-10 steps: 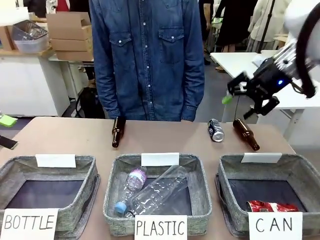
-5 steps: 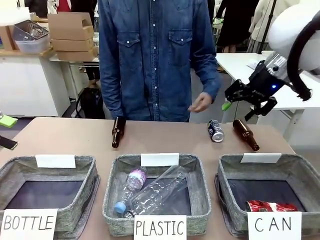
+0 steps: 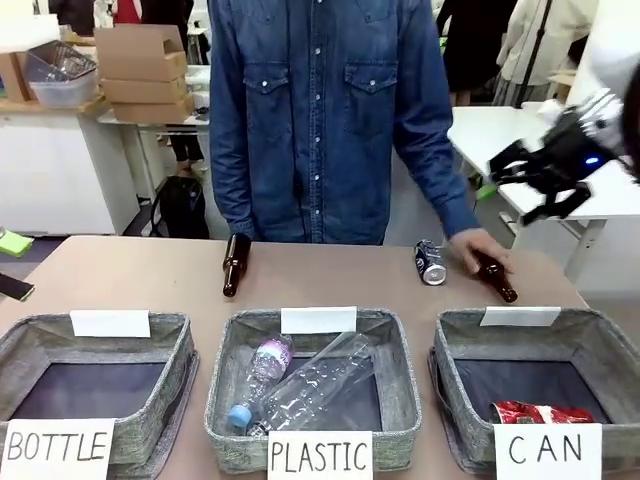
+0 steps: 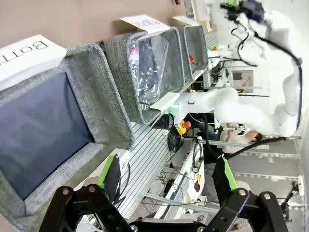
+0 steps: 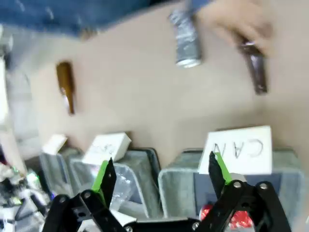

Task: Sort the can waste into the basket.
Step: Pick up the can waste from the table and place it in the right Fabric basket.

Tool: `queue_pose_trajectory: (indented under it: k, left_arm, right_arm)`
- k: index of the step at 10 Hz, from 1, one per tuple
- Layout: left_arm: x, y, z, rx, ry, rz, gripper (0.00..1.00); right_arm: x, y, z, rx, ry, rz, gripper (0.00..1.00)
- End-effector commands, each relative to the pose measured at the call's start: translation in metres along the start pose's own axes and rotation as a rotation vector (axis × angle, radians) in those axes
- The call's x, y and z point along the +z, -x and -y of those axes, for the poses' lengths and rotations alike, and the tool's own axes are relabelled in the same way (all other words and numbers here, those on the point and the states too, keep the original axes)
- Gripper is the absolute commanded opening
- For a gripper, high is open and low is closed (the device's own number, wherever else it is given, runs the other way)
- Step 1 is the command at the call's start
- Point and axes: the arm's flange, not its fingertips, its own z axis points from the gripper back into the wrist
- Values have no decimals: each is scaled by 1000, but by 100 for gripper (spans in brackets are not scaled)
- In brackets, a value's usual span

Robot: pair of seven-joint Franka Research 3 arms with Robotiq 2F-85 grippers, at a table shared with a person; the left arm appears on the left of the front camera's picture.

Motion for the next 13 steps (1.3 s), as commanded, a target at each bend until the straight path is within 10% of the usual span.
queue_pose_trajectory:
  k: [1,13]
  left_arm:
    - [3,3,-1,-20,4,-12,100]
    - [3,3,-1,-20,4,-12,100]
  right_arm:
    - [46,34,30,-110,65,69,100]
    - [54,80,96,-63,-114,94,100]
